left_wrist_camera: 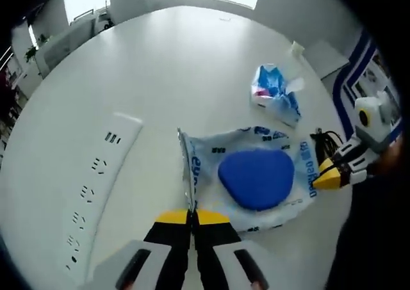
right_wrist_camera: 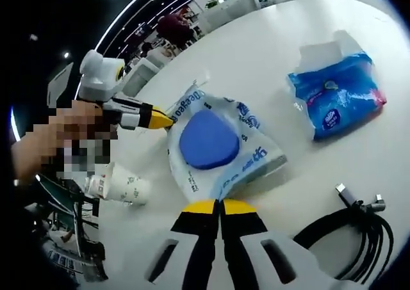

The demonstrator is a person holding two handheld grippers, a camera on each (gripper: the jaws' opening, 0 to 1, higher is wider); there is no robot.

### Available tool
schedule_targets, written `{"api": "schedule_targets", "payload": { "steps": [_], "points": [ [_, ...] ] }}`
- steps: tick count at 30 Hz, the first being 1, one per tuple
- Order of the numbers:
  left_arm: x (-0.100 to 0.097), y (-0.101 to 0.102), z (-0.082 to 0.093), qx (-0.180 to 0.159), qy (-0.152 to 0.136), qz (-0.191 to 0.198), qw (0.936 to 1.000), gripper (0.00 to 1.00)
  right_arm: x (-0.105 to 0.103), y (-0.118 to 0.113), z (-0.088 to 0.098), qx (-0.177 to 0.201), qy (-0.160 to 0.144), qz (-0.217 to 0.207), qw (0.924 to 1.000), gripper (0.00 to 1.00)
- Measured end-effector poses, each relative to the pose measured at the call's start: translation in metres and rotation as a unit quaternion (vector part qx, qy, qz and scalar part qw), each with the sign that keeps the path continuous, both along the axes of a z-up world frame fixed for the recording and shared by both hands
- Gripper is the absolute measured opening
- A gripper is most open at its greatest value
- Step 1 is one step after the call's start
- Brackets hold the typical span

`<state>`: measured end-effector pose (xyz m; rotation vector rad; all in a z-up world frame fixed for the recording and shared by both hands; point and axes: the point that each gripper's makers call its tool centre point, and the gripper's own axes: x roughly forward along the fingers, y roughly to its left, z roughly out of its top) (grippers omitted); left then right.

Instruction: Arrange the tabletop items into an orderly group along one side of the table until the central work area is clear of visible clutter.

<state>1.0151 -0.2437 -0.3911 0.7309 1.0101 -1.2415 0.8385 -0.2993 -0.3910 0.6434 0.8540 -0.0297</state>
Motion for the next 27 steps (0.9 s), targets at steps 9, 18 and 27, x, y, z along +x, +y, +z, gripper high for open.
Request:
{"api": "schedule_targets", "payload": {
  "steps": [9, 18, 27],
  "points": [
    [-0.009, 0.002, 0.031, -0.007, -0.013, 0.009, 0.9998, 0.00, -0.003, -0.008, 0.021, -0.008, -0.033, -0.003, 0.9994, 0.00],
    [-0.027, 0.017, 0.058, -0.009, -0.036, 0.025, 0.9990, 0.00, -0.004, -0.028, 0.049, -0.037, -0.067, 0.002, 0.9970, 0.00],
    [-0.047, 0.029, 0.079, -0.049, -0.034, 0.102, 0.9930, 0.00, 0.001, -0.053, 0.077, -0.070, -0.089, 0.018, 0.9934, 0.00]
  ]
}}
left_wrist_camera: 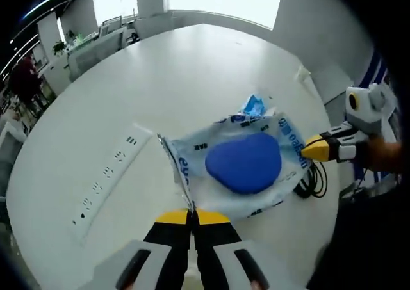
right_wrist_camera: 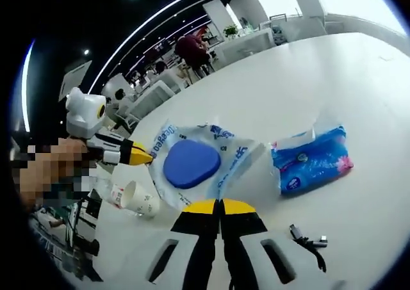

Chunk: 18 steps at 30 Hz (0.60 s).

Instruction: Arrange the tabletop items into an orderly group along one side of the table until the central work area is clear of visible clutter.

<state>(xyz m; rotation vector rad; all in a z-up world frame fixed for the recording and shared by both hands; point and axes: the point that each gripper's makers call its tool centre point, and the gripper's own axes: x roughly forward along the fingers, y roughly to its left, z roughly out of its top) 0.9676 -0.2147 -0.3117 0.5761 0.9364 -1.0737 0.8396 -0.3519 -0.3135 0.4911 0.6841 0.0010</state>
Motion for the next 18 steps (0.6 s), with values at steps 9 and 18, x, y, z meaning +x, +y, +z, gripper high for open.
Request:
{"api": "schedule_targets", "payload": {
  "steps": [9, 18],
  "points": [
    [-0.030, 0.009, 0.007, -0.036, 0.002, 0.067, 0.9971, 0.00, 0.005, -0.013, 0.002, -0.028, 0.000, 0.050, 0.9983, 0.00],
    [-0.059, 0.014, -0.002, -0.043, -0.005, 0.093, 0.9947, 0.00, 0.014, -0.021, -0.004, -0.053, 0.009, 0.114, 0.9920, 0.00]
  ]
}}
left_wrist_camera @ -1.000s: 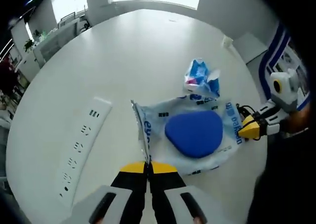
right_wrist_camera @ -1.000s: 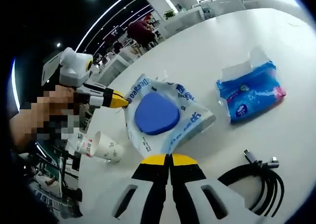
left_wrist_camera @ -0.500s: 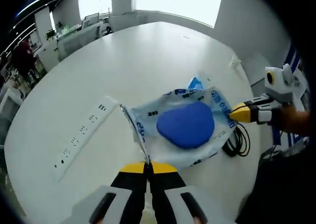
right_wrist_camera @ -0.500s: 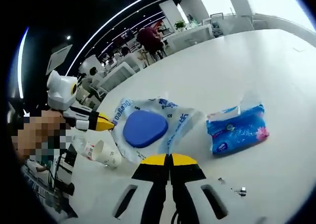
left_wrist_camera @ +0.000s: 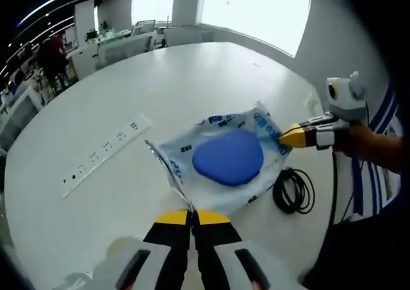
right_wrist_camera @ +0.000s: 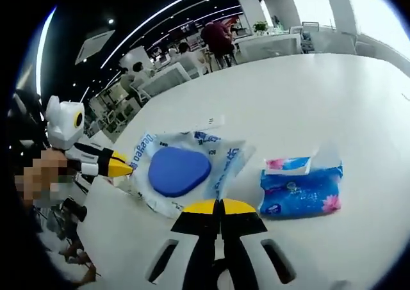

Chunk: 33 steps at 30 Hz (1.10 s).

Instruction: Arrange the tabletop items into an orderly group along one side of the table until the central work area is clear of visible clutter.

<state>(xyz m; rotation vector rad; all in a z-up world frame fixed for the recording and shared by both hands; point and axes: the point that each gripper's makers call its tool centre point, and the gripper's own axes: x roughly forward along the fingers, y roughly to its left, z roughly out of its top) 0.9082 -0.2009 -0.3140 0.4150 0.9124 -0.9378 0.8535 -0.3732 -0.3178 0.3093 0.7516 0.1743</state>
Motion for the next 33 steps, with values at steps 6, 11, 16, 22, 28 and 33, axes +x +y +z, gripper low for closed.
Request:
{"api": "schedule_targets", "payload": {
  "steps": [6, 11, 16, 22, 28, 33],
  "points": [
    [-0.014, 0.003, -0.011, -0.007, 0.012, 0.028, 0.9995, 0.00, 0.006, -0.004, -0.007, -0.024, 0.002, 0.038, 0.9990, 0.00],
    [-0.019, 0.010, -0.020, -0.007, 0.017, 0.049, 0.9986, 0.00, 0.008, 0.003, -0.012, -0.031, 0.003, 0.065, 0.9974, 0.00],
    [-0.023, 0.017, -0.030, -0.016, 0.024, 0.084, 0.9961, 0.00, 0.010, 0.009, -0.020, -0.040, 0.006, 0.084, 0.9956, 0.00],
    [-0.024, 0.026, -0.039, -0.020, 0.012, 0.120, 0.9925, 0.00, 0.012, 0.015, -0.030, -0.044, 0.007, 0.103, 0.9936, 0.00],
    [-0.030, 0.032, -0.049, -0.029, 0.008, 0.155, 0.9875, 0.00, 0.013, 0.018, -0.042, -0.050, 0.013, 0.117, 0.9918, 0.00],
    [-0.029, 0.039, -0.057, -0.042, 0.007, 0.189, 0.9812, 0.00, 0.010, 0.024, -0.046, -0.045, 0.014, 0.123, 0.9913, 0.00]
  ]
}}
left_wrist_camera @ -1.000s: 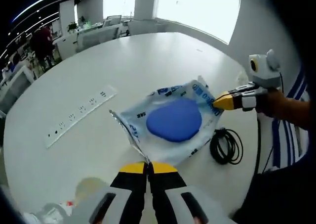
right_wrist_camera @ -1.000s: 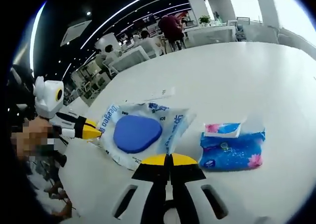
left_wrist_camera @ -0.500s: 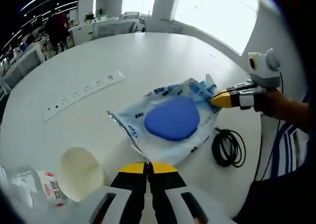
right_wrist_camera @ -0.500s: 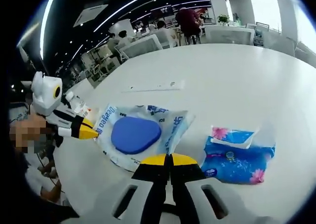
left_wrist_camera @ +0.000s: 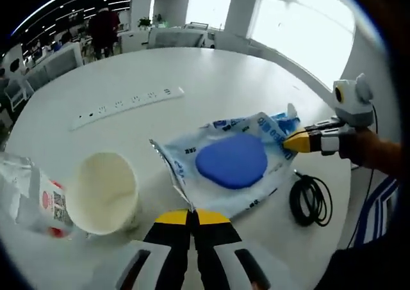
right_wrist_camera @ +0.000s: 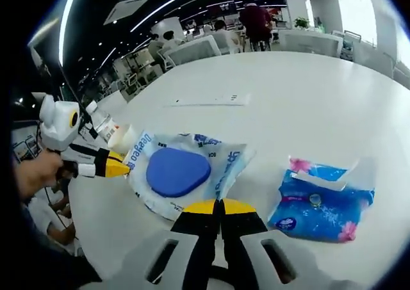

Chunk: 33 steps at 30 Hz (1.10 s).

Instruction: Arrange the tabletop items into an orderly group along one side of the table until the central work area is clear of visible clutter.

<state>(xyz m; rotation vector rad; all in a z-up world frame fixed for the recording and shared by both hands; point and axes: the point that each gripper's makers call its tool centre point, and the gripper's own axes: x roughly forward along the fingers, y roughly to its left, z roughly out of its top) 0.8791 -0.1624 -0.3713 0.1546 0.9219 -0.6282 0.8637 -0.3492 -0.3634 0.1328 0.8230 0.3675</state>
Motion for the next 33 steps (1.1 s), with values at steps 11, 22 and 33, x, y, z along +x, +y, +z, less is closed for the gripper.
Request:
{"api": "schedule_targets", "payload": {
  "steps": [11, 22, 33],
  "points": [
    [0.002, 0.004, -0.013, -0.011, 0.000, 0.050, 0.9987, 0.00, 0.003, 0.005, -0.020, -0.006, 0.010, 0.003, 0.9999, 0.00],
    [0.002, 0.006, -0.026, 0.001, 0.008, 0.048, 0.9988, 0.00, 0.001, 0.004, -0.028, -0.023, 0.008, 0.021, 0.9995, 0.00],
    [0.003, 0.009, -0.028, 0.007, 0.004, 0.044, 0.9990, 0.06, 0.003, 0.002, -0.032, -0.028, 0.005, 0.029, 0.9992, 0.02]
  ]
}}
